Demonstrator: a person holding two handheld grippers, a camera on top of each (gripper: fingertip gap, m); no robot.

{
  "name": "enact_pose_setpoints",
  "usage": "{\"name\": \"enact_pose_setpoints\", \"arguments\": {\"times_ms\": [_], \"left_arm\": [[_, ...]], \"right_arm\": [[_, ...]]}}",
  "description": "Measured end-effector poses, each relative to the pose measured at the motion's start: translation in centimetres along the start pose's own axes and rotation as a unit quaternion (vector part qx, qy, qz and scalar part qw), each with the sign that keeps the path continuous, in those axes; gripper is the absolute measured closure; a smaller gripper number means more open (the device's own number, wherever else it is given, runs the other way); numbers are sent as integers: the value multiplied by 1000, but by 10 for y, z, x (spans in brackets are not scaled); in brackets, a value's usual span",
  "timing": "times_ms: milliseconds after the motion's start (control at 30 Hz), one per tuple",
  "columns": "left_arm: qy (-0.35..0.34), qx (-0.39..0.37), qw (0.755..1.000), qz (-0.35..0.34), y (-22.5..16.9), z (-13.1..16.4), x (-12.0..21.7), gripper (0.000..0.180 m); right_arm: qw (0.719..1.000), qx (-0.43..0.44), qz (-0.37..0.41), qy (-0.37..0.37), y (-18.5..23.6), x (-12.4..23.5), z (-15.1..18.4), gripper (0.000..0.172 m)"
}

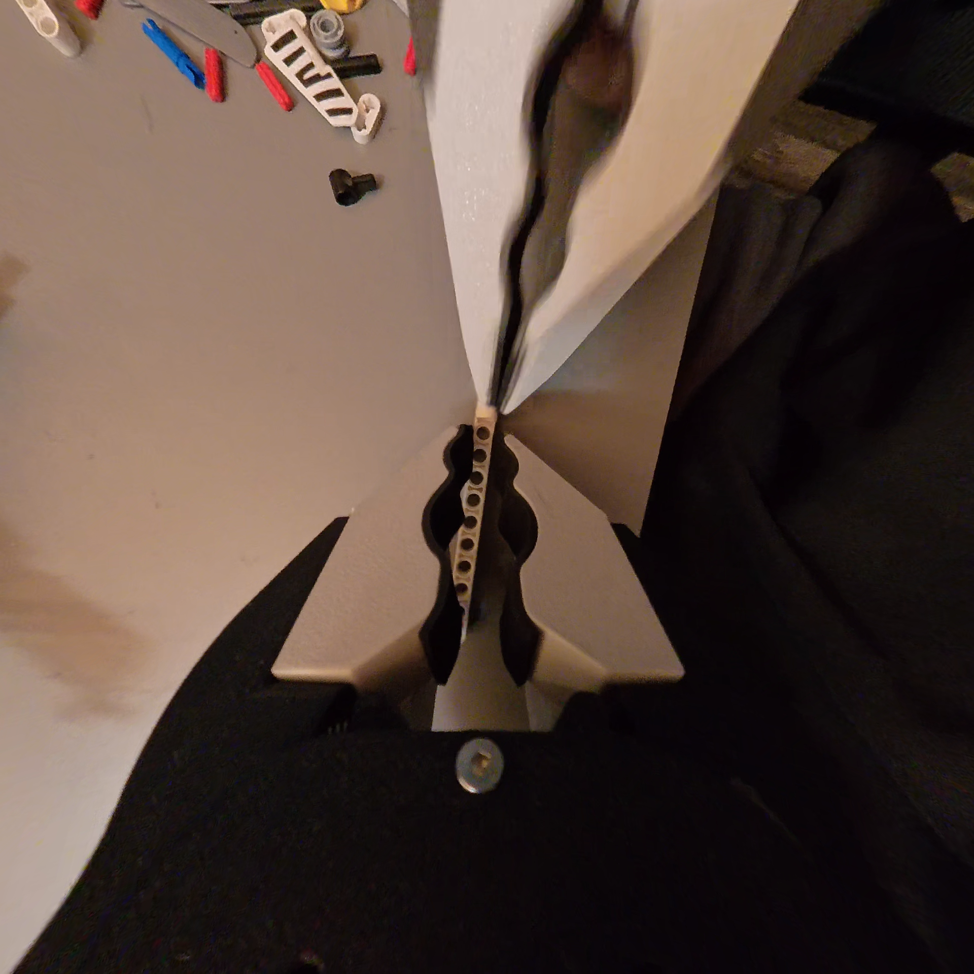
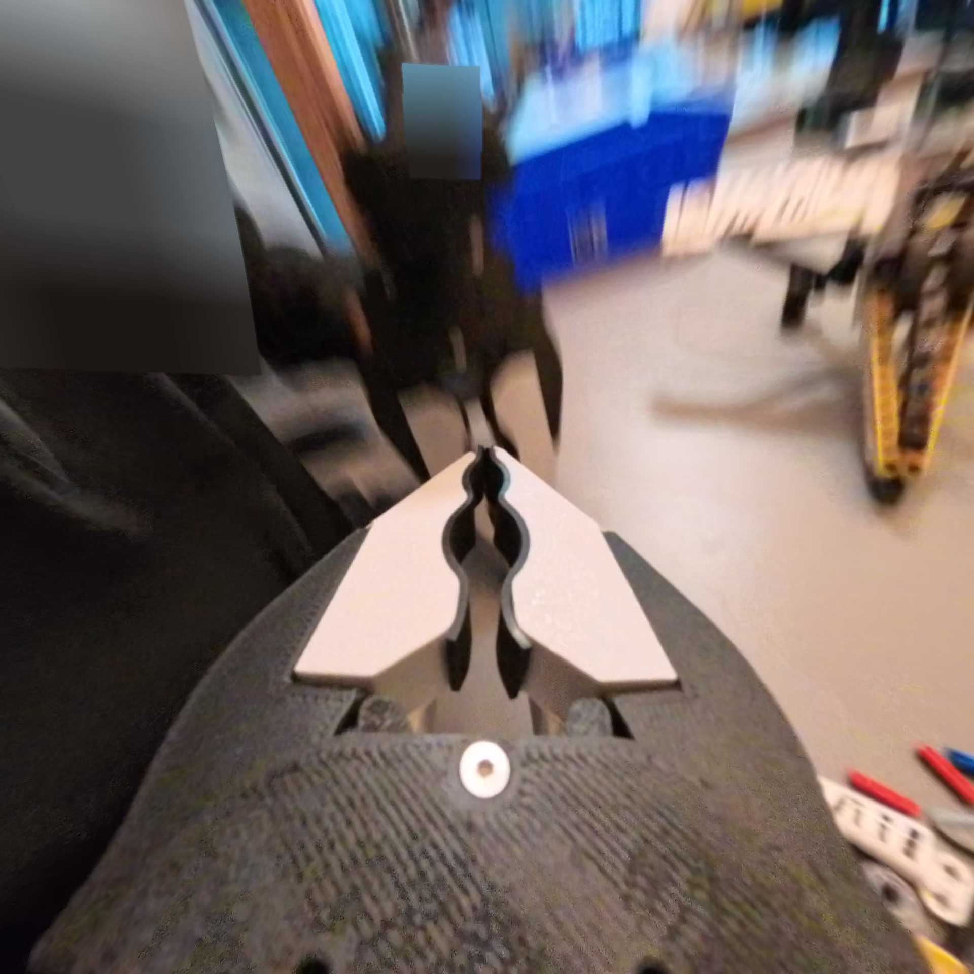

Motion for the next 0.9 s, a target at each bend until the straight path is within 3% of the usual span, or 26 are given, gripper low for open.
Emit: {"name": "enact_pose_setpoints", "arguments": {"times_ms": [33,133,267,367,500,900], "left_arm": [[1,-5,1000,-2,0,0,0,173],[8,-15,1000,-11,-1,0,0,173],[10,-10,1000,7,-1,-1,0,173],[-7,-14,1000,14,-2,-7,-4,173],[-6,-16,1000,9,-2,-9,-6,173],[11,-13,1000,10,-5,-11,-7,172]], "right_arm": [[999,-33,-5,-20,-4,9,-15,172],[975,91,196,60,-49,43,-11,172],[983,72,119,117,-23,36,16,172],[965,107,131,200,-25,16,53,157],[954,131,123,241,-30,-1,74,159],[958,115,94,247,-28,0,74,168]]}}
Point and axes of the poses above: each gripper's, where its closed fingertips meet, x back along the fingers, z out of its underside, y = z × x across the jaws, the point moved 2 cm from there along x, back along the fingers, and after that the axes turned 9 degrees about -x, right-handed, at the moved point
